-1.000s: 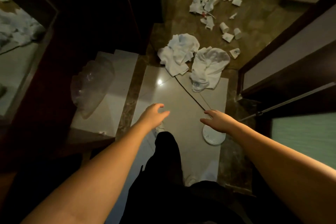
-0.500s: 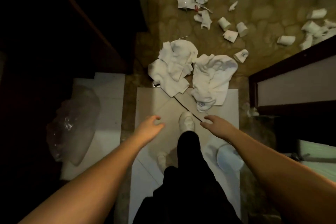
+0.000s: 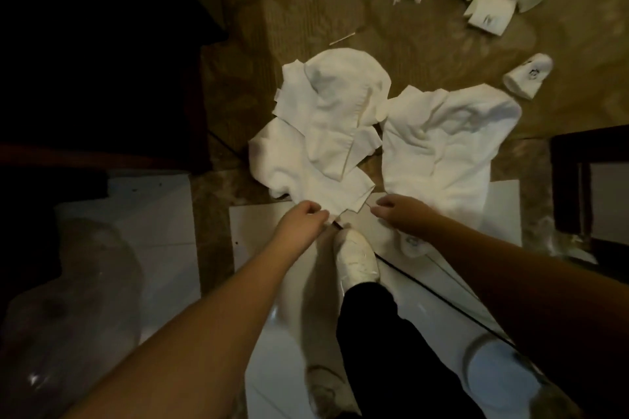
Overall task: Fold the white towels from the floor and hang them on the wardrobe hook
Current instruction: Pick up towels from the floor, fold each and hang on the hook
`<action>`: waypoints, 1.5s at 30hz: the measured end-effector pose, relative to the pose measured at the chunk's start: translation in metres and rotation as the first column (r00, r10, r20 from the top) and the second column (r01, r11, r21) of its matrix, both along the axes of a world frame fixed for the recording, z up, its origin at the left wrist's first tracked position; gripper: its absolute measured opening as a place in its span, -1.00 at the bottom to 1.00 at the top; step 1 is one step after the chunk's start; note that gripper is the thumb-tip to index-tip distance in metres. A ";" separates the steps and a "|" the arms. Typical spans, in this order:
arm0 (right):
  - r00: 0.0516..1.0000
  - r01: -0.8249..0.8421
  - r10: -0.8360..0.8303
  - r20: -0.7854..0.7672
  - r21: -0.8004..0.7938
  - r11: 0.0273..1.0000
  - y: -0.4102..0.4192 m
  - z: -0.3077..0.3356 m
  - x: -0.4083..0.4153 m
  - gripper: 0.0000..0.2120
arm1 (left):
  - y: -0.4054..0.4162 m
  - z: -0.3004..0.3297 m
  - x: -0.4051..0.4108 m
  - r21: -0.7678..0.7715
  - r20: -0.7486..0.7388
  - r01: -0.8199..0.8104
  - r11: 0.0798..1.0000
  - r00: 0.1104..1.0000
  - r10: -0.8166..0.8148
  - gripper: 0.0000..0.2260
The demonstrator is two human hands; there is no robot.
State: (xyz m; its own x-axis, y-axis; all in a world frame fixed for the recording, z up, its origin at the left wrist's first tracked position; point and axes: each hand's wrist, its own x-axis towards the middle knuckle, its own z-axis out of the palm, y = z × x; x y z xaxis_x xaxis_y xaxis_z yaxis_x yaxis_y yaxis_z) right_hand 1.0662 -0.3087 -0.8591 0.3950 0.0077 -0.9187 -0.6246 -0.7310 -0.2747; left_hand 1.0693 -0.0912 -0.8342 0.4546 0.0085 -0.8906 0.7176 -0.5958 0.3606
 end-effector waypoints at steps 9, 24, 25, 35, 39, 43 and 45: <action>0.864 0.502 -0.490 -0.116 0.274 0.820 0.038 -0.132 0.059 -0.43 | -0.032 -0.156 0.068 -0.074 -0.144 -0.496 0.865 0.864 0.482 -0.48; 0.710 0.671 -0.697 -0.095 0.391 0.630 0.021 -0.041 0.023 -0.87 | -0.049 -0.063 0.032 -0.289 -0.260 -0.714 0.637 0.699 0.666 -0.89; 0.702 0.677 -0.705 -0.099 0.400 0.618 0.020 -0.025 0.018 -0.87 | -0.050 -0.048 0.027 -0.291 -0.231 -0.701 0.652 0.712 0.663 -0.89; 0.559 0.711 -0.773 -0.300 0.654 0.260 0.021 0.140 -0.006 -0.85 | -0.063 0.121 -0.018 -0.561 0.026 -0.410 0.719 0.859 0.511 -0.69; 0.581 0.683 -0.741 -0.336 0.697 0.219 0.022 0.209 -0.019 -0.81 | -0.046 0.187 -0.025 -0.542 0.210 -0.265 0.798 0.876 0.433 -0.84; 0.565 0.678 -0.763 -0.313 0.704 0.213 0.021 0.277 -0.035 -0.81 | -0.032 0.258 -0.038 -0.465 0.347 -0.157 0.871 0.873 0.342 -0.86; 0.549 0.691 -0.792 -0.269 0.679 0.248 0.025 0.315 -0.048 -0.86 | -0.027 0.300 -0.050 -0.462 0.385 -0.132 0.877 0.861 0.333 -0.86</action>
State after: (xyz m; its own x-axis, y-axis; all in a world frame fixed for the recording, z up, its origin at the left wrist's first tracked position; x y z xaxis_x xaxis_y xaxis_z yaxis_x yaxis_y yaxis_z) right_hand 1.0177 -0.2839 -0.5444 0.6549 0.2019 -0.7283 -0.7181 0.4665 -0.5164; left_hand 1.0195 -0.1181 -0.5345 0.8279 -0.1499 -0.5404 0.5193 -0.1590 0.8397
